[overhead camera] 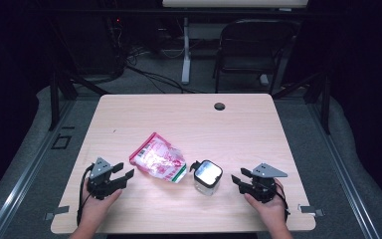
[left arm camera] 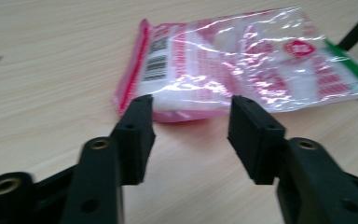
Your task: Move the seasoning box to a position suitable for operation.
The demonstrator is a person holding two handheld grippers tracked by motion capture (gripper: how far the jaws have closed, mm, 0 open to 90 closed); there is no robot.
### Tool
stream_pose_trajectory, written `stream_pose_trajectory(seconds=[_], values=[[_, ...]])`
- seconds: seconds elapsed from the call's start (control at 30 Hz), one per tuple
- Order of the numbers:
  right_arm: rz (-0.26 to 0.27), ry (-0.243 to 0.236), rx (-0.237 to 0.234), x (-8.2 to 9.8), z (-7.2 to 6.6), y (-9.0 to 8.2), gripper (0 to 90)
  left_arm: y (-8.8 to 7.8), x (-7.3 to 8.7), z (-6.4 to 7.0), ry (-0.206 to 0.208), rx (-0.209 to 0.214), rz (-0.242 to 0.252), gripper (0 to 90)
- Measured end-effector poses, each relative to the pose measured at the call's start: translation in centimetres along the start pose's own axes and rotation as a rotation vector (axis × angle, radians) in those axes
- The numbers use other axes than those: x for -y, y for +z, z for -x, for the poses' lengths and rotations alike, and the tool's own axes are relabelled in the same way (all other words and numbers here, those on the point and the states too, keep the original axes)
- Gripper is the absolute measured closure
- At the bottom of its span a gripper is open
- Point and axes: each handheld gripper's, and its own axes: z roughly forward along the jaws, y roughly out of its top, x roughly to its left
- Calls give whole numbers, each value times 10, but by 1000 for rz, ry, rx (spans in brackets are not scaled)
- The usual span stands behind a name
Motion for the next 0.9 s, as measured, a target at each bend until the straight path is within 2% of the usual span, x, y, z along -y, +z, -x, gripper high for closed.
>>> stream_pose_trajectory(seconds=[0.1, 0.13, 0.17, 0.23, 0.27, 0.3, 0.33, 0.37, 0.4, 0.43, 0.47, 0.5, 0.7, 0.77, 0.9], values=[[21, 28, -5, -4, 3, 1, 594, 1, -3, 17, 12, 43, 22, 553], [18, 20, -3, -6, 3, 1, 606, 2, -5, 22, 18, 60, 21, 567], [18, 20, -3, -6, 3, 1, 606, 2, -5, 22, 18, 60, 21, 578], [22, 23, 1, -9, 2, 1, 660, 6, -11, 40, 58, 75, 32, 604], [22, 23, 1, -9, 2, 1, 660, 6, -11, 40, 58, 75, 32, 646], [14, -1, 2, -13, 1, 1, 719, 9, -14, 47, 59, 97, 37, 676], [14, -5, 1, -15, 1, 1, 746, 14, -16, 58, 80, 110, 30, 694], [9, -14, -8, -17, 0, 2, 774, 16, -17, 62, 84, 114, 26, 726], [8, -20, -11, -18, 0, 3, 786, 18, -18, 68, 97, 119, 29, 738], [8, -20, -11, -18, 0, 3, 786, 18, -18, 68, 97, 119, 29, 754], [-1, -37, -16, -21, -2, 7, 820, 24, -18, 78, 98, 137, 24, 774], [-7, -43, -16, -21, -2, 9, 821, 26, -19, 83, 110, 143, 12, 788], [-6, -60, -35, -27, -5, 18, 853, 41, -20, 105, 93, 183, -2, 898], [-7, -63, -40, -26, -6, 19, 865, 45, -22, 111, 87, 196, -3, 900], [-5, -54, -58, -25, -8, 22, 875, 51, -25, 125, 110, 217, -8, 900]])
